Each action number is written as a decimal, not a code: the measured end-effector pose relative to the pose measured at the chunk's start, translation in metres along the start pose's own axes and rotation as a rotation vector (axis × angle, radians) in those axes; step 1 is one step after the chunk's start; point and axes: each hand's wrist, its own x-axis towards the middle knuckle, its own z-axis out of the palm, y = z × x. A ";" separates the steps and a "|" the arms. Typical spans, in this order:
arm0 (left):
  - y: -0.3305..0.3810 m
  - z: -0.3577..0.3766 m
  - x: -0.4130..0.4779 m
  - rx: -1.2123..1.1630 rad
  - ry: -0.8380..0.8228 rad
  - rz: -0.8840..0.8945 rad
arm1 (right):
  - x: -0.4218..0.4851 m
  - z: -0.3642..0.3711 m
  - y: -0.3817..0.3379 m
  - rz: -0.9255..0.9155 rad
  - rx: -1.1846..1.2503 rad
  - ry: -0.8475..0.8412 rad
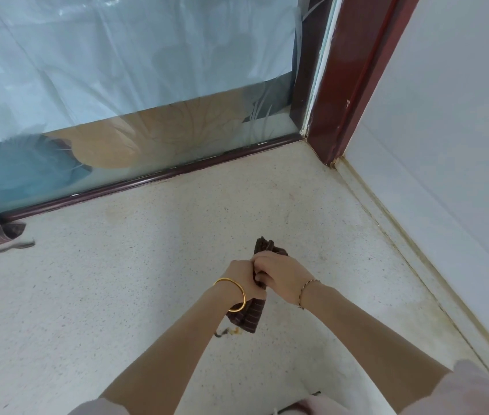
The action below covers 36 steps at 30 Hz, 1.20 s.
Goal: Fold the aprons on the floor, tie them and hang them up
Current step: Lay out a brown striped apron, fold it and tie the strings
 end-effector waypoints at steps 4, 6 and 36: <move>-0.014 0.013 0.004 -0.095 -0.118 -0.111 | -0.001 0.022 0.006 0.052 -0.082 -0.122; -0.018 0.013 0.003 -0.039 -0.145 -0.136 | 0.000 0.032 0.007 -0.004 -0.099 -0.147; -0.018 0.010 -0.023 -1.250 0.288 0.009 | -0.011 0.014 -0.006 0.393 0.660 0.306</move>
